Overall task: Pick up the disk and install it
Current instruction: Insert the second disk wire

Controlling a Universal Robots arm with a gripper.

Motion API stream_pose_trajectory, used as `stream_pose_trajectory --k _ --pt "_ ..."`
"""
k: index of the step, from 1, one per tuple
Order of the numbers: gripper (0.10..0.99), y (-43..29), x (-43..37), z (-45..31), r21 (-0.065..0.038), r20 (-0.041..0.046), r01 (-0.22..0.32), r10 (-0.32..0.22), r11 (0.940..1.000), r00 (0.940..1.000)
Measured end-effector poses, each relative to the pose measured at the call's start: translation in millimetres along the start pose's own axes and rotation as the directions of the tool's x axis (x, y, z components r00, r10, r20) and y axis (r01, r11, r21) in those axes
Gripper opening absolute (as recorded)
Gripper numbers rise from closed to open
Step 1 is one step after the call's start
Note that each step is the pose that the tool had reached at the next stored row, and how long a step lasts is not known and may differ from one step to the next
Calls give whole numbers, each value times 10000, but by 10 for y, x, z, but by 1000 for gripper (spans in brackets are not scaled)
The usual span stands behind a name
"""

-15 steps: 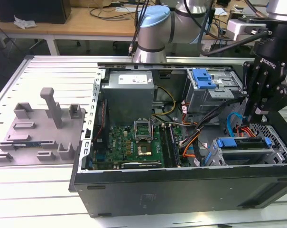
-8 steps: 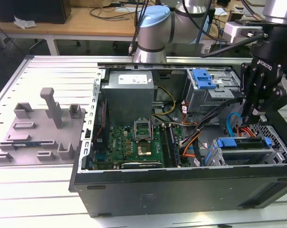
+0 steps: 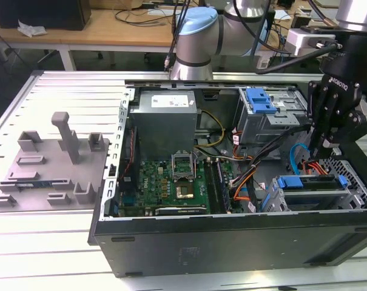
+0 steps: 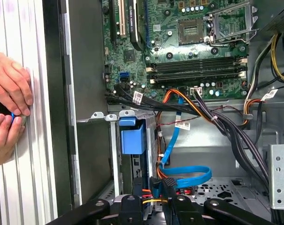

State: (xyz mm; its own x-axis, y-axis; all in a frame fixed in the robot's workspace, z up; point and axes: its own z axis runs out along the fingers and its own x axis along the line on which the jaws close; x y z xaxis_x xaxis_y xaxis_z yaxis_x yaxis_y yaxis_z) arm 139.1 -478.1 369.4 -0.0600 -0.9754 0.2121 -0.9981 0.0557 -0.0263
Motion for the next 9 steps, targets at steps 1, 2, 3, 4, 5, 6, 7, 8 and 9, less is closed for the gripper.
stream_pose_trajectory --k 1,2,3,4,5,6,7,8,9 --pt "302 0 4 1 -1 31 -1 1 10000 10000" --pt "302 -1 12 3 -2 55 -1 1 10000 10000" --pt "302 -1 20 7 -3 60 -2 2 10000 10000" --pt "302 -1 23 10 -2 60 -1 1 10000 10000" --pt "302 -1 24 11 -3 59 -1 1 10000 10000" --pt "286 -1 24 12 -2 57 -1 1 10000 10000" --pt "286 -1 25 14 -3 56 -1 1 10000 10000" --pt "220 -1 25 15 -2 56 -1 1 10000 10000" --pt "161 -1 25 18 -2 57 -1 1 10000 10000"
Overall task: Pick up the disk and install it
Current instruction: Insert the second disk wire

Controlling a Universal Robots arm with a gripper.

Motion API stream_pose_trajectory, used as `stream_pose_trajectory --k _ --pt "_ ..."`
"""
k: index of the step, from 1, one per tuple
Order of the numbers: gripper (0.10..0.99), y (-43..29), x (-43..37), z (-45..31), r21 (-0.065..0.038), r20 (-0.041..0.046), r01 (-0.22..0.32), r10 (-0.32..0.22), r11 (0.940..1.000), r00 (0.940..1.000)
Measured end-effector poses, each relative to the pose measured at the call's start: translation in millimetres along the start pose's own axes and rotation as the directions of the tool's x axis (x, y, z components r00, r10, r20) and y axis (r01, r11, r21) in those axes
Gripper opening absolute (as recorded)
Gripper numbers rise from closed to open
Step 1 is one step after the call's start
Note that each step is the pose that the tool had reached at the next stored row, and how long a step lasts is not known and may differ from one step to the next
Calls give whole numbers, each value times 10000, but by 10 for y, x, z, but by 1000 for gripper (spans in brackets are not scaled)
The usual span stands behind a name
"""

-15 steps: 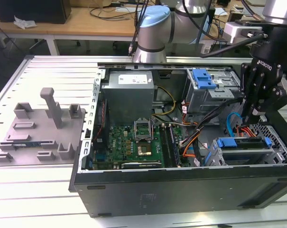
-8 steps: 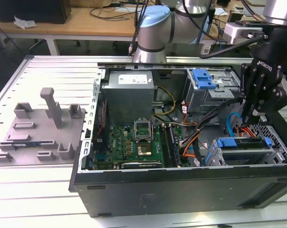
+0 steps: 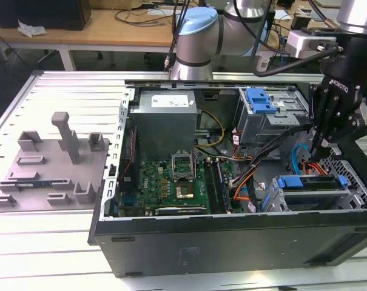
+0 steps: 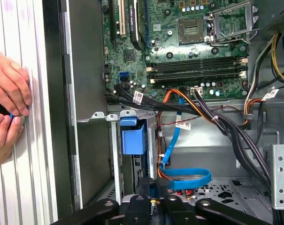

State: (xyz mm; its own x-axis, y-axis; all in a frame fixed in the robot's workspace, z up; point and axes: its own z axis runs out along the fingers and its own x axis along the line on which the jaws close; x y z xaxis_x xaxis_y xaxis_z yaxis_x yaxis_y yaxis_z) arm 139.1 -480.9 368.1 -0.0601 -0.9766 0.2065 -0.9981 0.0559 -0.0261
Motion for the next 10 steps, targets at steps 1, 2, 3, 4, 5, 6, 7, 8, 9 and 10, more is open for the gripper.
stream_pose_trajectory --k 1,2,3,4,5,6,7,8,9,10 --pt "161 0 0 2 0 1 0 0 10000 10000" --pt "161 0 0 4 0 0 0 0 10000 10000" --pt "161 0 0 6 0 0 0 0 10000 10000" --pt "161 0 0 7 0 1 0 0 10000 10000" --pt "161 0 0 7 0 1 0 0 10000 10000" --pt "161 0 5 11 0 5 0 0 10000 10000" --pt "161 -2 30 15 -2 37 -1 1 10000 10000" --pt "161 -4 69 24 -4 187 -4 4 10000 9998" --pt "161 -5 96 28 6 409 -13 13 10000 9992" --pt "161 -6 121 34 47 779 -33 30 10000 9970"
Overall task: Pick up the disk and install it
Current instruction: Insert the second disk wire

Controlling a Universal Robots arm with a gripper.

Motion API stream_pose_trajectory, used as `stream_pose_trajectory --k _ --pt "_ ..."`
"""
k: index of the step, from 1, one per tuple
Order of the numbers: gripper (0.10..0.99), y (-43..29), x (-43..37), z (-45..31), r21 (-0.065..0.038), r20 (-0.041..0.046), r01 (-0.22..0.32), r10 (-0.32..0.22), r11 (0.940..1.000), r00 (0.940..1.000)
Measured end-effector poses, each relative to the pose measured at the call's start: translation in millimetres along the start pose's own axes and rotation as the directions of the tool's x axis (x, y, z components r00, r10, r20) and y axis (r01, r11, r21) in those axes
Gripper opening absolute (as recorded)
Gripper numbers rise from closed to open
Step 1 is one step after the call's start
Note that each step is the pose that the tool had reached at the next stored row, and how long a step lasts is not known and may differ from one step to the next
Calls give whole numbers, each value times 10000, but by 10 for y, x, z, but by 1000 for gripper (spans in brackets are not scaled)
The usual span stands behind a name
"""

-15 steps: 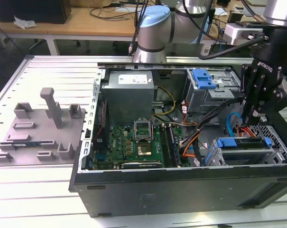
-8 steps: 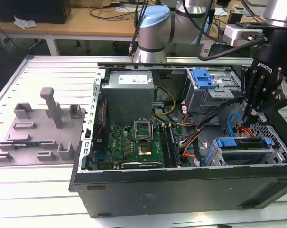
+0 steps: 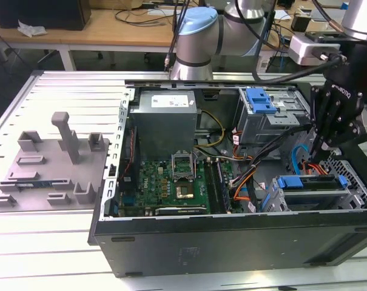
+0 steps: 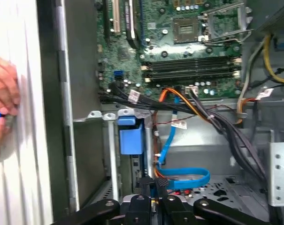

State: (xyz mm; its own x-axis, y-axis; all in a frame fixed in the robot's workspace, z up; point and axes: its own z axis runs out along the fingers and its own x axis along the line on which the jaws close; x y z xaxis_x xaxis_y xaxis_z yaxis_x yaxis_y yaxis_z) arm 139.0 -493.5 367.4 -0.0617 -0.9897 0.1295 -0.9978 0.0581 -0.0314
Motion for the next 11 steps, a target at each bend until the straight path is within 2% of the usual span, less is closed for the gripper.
stream_pose_trajectory --k 2,5,6,9,11 --pt "161 -1 31 5 70 267 -18 16 10000 9996" --pt "161 -3 97 15 172 530 -42 33 9998 9986" --pt "161 3 121 21 202 584 -49 37 9998 9983" --pt "161 50 144 43 255 637 -59 43 9997 9980" --pt "161 78 183 71 334 715 -73 49 9994 9974"
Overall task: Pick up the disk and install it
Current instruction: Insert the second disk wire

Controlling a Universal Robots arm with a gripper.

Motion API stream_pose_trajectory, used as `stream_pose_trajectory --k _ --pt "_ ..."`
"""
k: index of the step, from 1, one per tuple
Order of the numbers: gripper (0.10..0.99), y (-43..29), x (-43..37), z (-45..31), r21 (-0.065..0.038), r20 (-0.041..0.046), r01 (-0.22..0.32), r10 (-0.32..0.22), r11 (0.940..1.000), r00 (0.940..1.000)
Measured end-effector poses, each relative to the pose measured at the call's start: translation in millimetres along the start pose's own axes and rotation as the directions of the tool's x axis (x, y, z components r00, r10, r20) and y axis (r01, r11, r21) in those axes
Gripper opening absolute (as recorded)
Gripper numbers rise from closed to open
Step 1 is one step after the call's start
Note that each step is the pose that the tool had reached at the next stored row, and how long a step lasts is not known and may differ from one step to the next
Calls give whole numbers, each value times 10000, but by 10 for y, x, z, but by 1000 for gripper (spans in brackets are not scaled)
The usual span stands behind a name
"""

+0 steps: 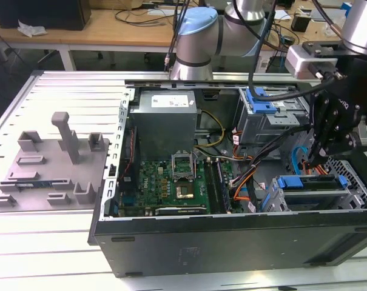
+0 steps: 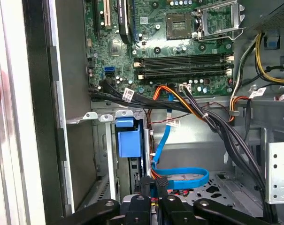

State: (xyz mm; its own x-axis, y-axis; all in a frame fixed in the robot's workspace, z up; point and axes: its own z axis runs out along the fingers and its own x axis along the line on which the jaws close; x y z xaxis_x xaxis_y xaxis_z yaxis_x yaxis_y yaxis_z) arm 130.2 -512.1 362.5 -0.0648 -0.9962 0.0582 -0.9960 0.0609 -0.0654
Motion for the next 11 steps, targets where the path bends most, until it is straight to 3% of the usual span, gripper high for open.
stream_pose_trajectory --k 3,8,9,11 --pt "161 -4 91 24 42 206 -17 16 10000 9998" --pt "161 -7 162 45 78 461 -38 34 10000 9989" --pt "161 -7 186 55 96 556 -46 40 9999 9984" --pt "161 -6 197 70 107 611 -50 44 9999 9981"
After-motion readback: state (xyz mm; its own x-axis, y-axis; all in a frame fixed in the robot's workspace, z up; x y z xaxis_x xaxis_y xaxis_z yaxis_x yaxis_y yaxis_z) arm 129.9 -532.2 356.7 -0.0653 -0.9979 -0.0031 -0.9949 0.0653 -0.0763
